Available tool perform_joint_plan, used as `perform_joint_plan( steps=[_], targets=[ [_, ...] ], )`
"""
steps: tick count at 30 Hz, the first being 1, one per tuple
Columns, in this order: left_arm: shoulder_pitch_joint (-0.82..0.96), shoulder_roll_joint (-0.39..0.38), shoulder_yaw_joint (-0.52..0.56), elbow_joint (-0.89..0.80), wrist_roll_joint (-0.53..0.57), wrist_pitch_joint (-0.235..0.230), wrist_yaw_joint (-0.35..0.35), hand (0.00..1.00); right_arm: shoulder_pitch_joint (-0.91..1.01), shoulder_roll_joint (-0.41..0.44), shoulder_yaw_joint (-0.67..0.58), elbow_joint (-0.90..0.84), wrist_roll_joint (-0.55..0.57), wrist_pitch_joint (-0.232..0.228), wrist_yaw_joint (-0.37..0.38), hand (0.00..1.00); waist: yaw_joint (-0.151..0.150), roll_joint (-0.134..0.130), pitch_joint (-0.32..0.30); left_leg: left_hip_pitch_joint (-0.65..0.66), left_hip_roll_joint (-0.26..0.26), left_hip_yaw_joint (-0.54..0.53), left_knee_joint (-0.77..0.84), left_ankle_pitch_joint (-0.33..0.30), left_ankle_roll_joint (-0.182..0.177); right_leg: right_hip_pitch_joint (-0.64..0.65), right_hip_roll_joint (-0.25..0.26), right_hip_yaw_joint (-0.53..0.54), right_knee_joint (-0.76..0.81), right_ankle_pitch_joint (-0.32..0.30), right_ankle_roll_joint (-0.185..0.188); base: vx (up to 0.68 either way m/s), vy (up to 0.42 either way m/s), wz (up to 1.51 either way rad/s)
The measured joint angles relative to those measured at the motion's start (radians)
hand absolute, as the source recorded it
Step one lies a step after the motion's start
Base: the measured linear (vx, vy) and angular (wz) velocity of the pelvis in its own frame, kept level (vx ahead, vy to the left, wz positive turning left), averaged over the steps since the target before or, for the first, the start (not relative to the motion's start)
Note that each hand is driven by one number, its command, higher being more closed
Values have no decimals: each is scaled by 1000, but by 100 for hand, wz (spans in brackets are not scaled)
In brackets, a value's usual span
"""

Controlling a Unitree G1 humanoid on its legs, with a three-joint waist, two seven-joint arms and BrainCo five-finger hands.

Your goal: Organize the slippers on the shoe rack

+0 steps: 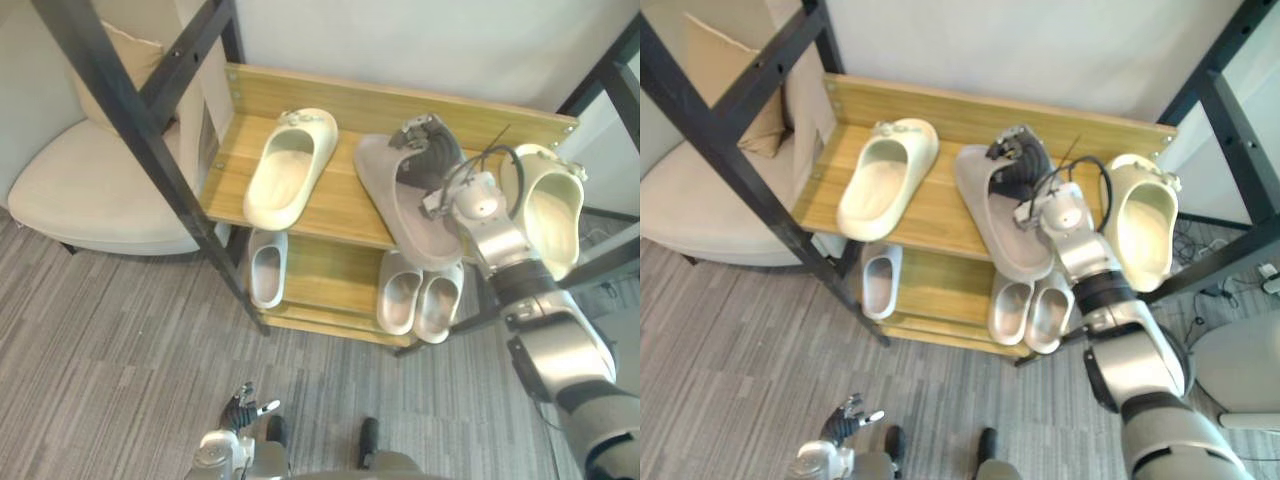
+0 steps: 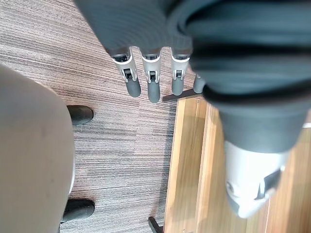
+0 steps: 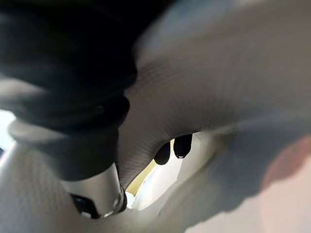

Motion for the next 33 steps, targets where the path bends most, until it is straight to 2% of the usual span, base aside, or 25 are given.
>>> perform_joint_plan(
  steps=[5, 9, 13, 16, 23, 29, 33],
  targets=[
    [0, 0, 1, 1, 0, 1, 0, 0, 44, -2, -12, -57, 19, 2, -2, 100, -4, -1, 1, 4, 0, 8, 0, 0, 0, 0, 0, 0, -1, 0, 0, -49, -31, -6],
    [0, 1, 2, 3, 0, 3, 0, 0, 167, -2, -36, -223, 40, 2, -13, 100, -11, -1, 1, 6, 0, 10, 0, 1, 0, 1, 0, 0, 0, 0, 0, -22, -16, -1],
    [2, -6, 28, 12, 3, 8, 0, 0, 311, -2, -112, -396, 42, -2, -17, 100, -19, -1, 0, 20, 0, 9, 0, 1, 0, 15, 0, 0, 0, 0, 0, -9, -6, 0],
    [5, -6, 33, 16, 3, 10, -1, 0, 408, -1, -170, -565, 60, -31, -17, 100, -29, -1, -4, 20, -1, 11, 1, 1, 0, 14, -1, 0, 0, 0, 0, -47, -24, -3],
    [6, -8, 39, 35, 28, 11, -2, 0, 560, 27, -221, -807, 88, -89, -11, 100, -45, -2, -24, 31, 1, 30, 0, 2, -1, 14, 0, 15, 0, -3, 2, -49, -28, -8],
    [17, -8, 38, 59, 42, 10, -4, 0, 742, 98, -206, -944, 164, -122, 34, 100, -65, -2, -67, 39, 1, 42, -1, 3, -2, 15, -1, 28, 1, -6, 4, -39, -21, -7],
    [17, -8, 36, 73, 47, 8, -5, 0, 837, 114, -99, -957, 205, -134, 90, 100, -66, -2, -79, 62, 2, 53, -20, 13, -4, 23, 0, 36, 2, -9, 4, -50, -23, -7]
  ],
)
